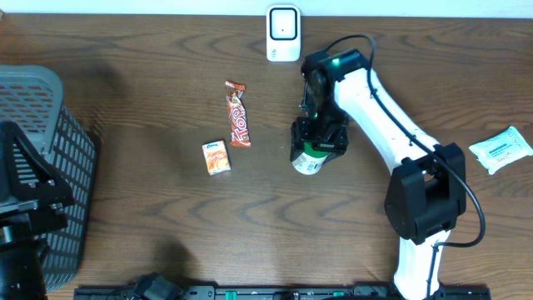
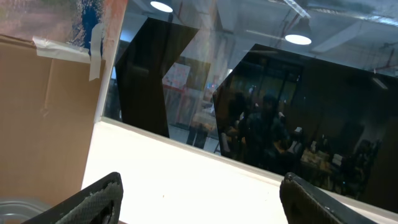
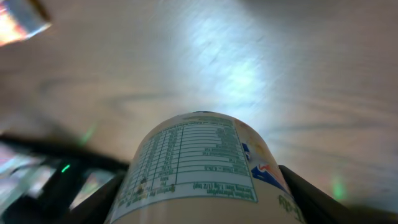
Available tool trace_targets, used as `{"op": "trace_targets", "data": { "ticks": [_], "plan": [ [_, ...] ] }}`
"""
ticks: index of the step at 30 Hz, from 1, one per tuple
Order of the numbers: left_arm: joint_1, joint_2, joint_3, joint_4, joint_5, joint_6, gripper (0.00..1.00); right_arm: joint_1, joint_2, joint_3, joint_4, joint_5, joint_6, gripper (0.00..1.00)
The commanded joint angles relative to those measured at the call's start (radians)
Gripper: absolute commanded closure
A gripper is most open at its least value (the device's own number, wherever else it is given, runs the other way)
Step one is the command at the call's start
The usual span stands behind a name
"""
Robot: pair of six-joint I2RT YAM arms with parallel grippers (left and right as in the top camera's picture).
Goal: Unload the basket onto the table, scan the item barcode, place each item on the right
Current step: 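Grasp the green-lidded jar with the right gripper and lift it, then hold the jar against the scanner face with the right gripper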
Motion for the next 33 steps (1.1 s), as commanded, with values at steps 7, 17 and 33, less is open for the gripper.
{"op": "trace_targets", "data": {
  "ticks": [7,17,33],
  "plan": [
    [0.000,-0.009,-0.004,0.003,0.002,-0.009,0.19,-0.034,-0.006,0.023,-0.087,-0.224,-0.072,0.48],
    [0.000,-0.009,-0.004,0.003,0.002,-0.009,0.19,-0.053,-0.006,0.023,-0.119,-0.247,-0.074,0.47],
    [0.000,-0.009,-0.004,0.003,0.002,-0.009,0.19,-0.061,-0.006,0.077,0.409,-0.156,-0.010,0.51]
  ]
}}
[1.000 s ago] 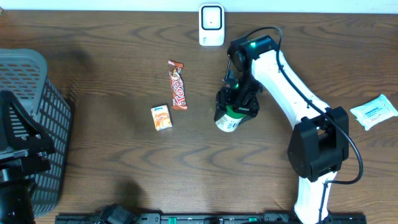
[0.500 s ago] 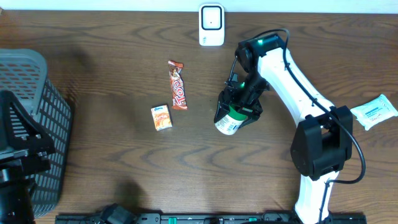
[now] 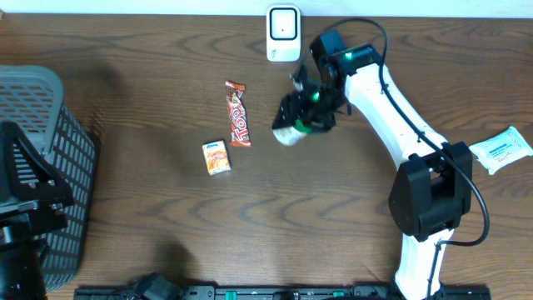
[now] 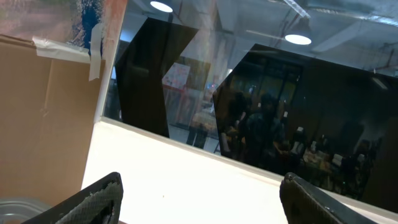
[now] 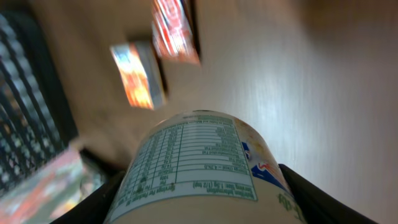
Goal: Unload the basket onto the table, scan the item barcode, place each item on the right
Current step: 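Hold the jar against the scanner face with the right gripper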
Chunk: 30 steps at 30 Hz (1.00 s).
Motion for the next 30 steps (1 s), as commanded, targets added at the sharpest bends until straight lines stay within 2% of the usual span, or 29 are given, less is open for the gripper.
{"op": "trace_targets", "data": {
  "ticks": [1,7,12,15,26,30],
  "plan": [
    [0.000,-0.009,-0.004,0.002,0.002,-0.009,0.19,-0.016,-0.007,0.086,0.066,0.043,0.023,0.50],
    [0.000,-0.009,-0.005,0.002,0.002,-0.009,0.19,-0.014,-0.007,0.219,0.193,0.364,0.021,0.54],
    [0.000,-0.009,-0.005,0.002,0.002,-0.009,0.19,0.016,-0.001,0.203,0.406,0.684,-0.005,0.56],
    [0.000,-0.009,-0.005,0.002,0.002,-0.009,0.19,0.032,0.011,0.163,0.555,0.795,-0.010,0.54],
    [0.000,-0.009,-0.005,0.002,0.002,-0.009,0.19,0.037,0.230,0.153,1.033,0.816,-0.098,0.55],
    [0.000,-0.009,-0.005,0.002,0.002,-0.009,0.19,0.044,0.315,0.153,1.205,0.816,-0.177,0.56]
  ]
}}
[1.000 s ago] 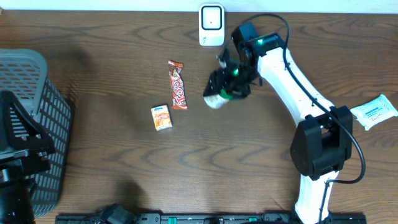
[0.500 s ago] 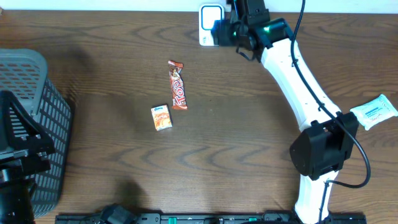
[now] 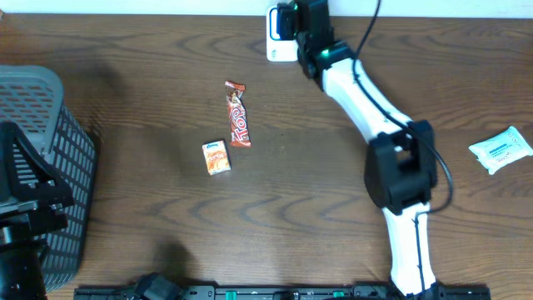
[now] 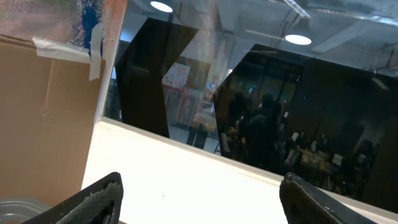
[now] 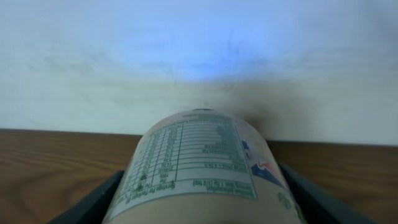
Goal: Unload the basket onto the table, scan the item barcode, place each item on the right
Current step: 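Hold the jar against the scanner face with the right gripper, then carry the jar to the right table edge and release it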
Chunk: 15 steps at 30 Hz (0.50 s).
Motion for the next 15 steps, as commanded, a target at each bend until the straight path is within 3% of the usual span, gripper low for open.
{"op": "trace_targets", "data": {
  "ticks": [1,6,15],
  "plan": [
    [0.000,-0.009,-0.005,0.002,0.002,-0.008,0.19,0.019,0.050,-0.002,0.105,0.024,-0.090,0.57],
    [0.000,-0.009,-0.005,0.002,0.002,-0.008,0.19,0.042,0.110,-0.002,0.313,0.074,-0.130,0.56],
    [0.000,-0.009,-0.006,0.002,0.002,-0.008,0.19,0.047,0.126,-0.002,0.335,0.105,-0.167,0.53]
  ]
}}
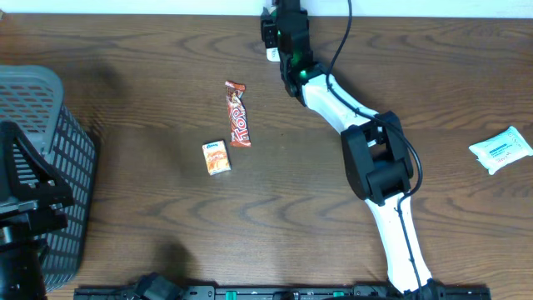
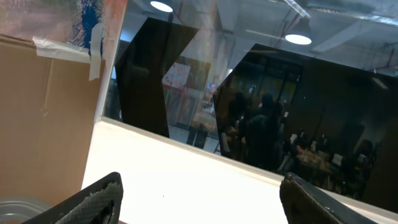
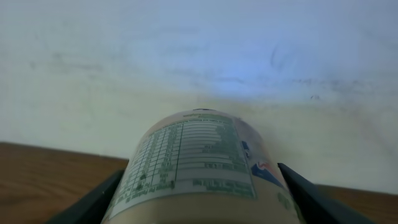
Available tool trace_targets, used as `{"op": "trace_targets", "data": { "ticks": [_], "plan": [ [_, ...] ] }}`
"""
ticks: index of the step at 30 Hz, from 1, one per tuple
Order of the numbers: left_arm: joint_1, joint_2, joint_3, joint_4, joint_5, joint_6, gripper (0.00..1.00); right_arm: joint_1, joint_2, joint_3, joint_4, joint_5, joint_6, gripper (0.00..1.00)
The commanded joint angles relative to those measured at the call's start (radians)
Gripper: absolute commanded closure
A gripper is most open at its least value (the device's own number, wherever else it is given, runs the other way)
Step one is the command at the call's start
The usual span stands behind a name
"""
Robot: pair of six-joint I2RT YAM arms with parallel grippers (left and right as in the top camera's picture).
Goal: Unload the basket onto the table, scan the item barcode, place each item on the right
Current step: 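Carry the jar to the right table edge and release it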
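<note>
A small bottle (image 3: 194, 163) with a white nutrition label fills the lower right wrist view, end-on towards a white wall. My right gripper (image 3: 199, 175) is shut on it, a dark finger on each side. Overhead, that gripper (image 1: 280, 23) sits at the table's back edge and covers most of the white scanner (image 1: 270, 53); the bottle itself is hidden there. My left gripper (image 2: 199, 202) is open and empty, pointing up at a window, off to the left by the basket.
A red candy bar (image 1: 238, 114) and a small orange box (image 1: 216, 157) lie left of centre. A white packet (image 1: 500, 150) is at the right edge. A grey basket (image 1: 46, 158) stands at the far left. The wall runs along the back edge.
My right gripper has shifted a little left and farther back, now covering more of the scanner. The wrist view shows more wall and less table. The bottle is still held.
My right gripper first held the bottle low over the table, right of the candy bar. Then it held it raised and tilted, closer to the scanner. Then it was at the scanner on the back edge, and now sits over it. The left arm has not moved.
</note>
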Motion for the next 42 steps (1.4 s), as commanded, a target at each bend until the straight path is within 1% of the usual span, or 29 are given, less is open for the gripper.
{"op": "trace_targets", "data": {
  "ticks": [1,3,6,8,10,13,15,20,21,22,23,24,25,26,29,33,34,35,36,38,40,42],
  "plan": [
    [0.000,-0.009,-0.007,0.003,0.002,-0.008,0.19,0.002,-0.003,0.019,0.003,0.031,-0.037,0.53],
    [0.000,-0.009,-0.007,0.003,0.002,-0.008,0.19,0.003,-0.015,0.020,-0.016,0.031,-0.036,0.52],
    [0.000,-0.009,-0.009,0.003,0.002,-0.008,0.19,0.003,-0.061,0.020,-0.073,0.031,-0.037,0.53],
    [0.000,-0.009,-0.009,0.003,0.002,-0.008,0.19,0.003,-0.115,0.020,-0.150,0.031,-0.037,0.53],
    [0.000,-0.009,-0.009,0.003,0.002,-0.008,0.19,0.002,-0.187,0.020,-0.263,0.031,-0.037,0.51],
    [0.000,-0.009,-0.009,0.003,0.002,-0.009,0.19,-0.005,-0.304,0.020,-0.489,0.031,-0.104,0.48],
    [0.000,-0.009,-0.009,0.003,0.002,-0.013,0.19,-0.014,-0.381,0.020,-0.666,0.031,-0.141,0.50],
    [0.000,-0.009,-0.010,0.003,0.002,-0.013,0.19,-0.066,-0.551,0.020,-1.103,0.008,-0.118,0.57],
    [0.000,-0.009,-0.010,0.003,0.002,-0.013,0.19,-0.082,-0.571,0.020,-1.164,0.005,-0.118,0.57],
    [0.000,-0.009,-0.010,0.003,0.002,-0.013,0.19,-0.101,-0.591,0.019,-1.195,0.002,-0.119,0.52],
    [0.000,-0.009,-0.013,0.003,0.002,-0.013,0.19,-0.126,-0.608,0.019,-1.201,-0.004,-0.112,0.57],
    [0.000,-0.009,-0.017,0.003,0.002,-0.013,0.19,-0.145,-0.614,0.019,-1.207,-0.016,-0.102,0.56],
    [0.000,-0.009,-0.023,0.004,0.002,-0.013,0.19,-0.175,-0.623,0.019,-1.226,-0.033,-0.103,0.51],
    [0.000,-0.009,-0.029,0.010,0.002,-0.013,0.19,-0.199,-0.624,0.019,-1.245,-0.036,-0.103,0.50],
    [0.000,-0.009,-0.050,0.033,0.002,-0.013,0.19,-0.291,-0.612,0.018,-1.350,-0.034,-0.111,0.50],
    [0.000,-0.009,-0.055,0.037,0.002,-0.013,0.19,-0.426,-0.563,0.018,-1.430,-0.056,-0.110,0.49],
    [0.000,-0.009,-0.055,0.037,0.002,-0.013,0.19,-0.494,-0.531,0.018,-1.471,-0.103,-0.111,0.47],
    [0.000,-0.009,-0.055,0.037,0.002,-0.013,0.19,-0.530,-0.513,0.018,-1.485,-0.136,-0.110,0.47],
    [0.000,-0.009,-0.055,0.037,0.002,-0.013,0.19,-0.568,-0.495,0.018,-1.492,-0.182,-0.110,0.48],
    [0.000,-0.009,-0.055,0.037,0.002,-0.013,0.19,-0.634,-0.456,0.018,-1.505,-0.262,-0.111,0.46],
    [0.000,-0.009,-0.055,0.037,0.002,-0.013,0.19,-0.692,-0.414,0.018,-1.511,-0.289,-0.110,0.45],
    [0.000,-0.009,-0.055,0.037,0.002,-0.013,0.19,-0.741,-0.369,0.018,-1.513,-0.288,-0.111,0.47]
  ]
}}
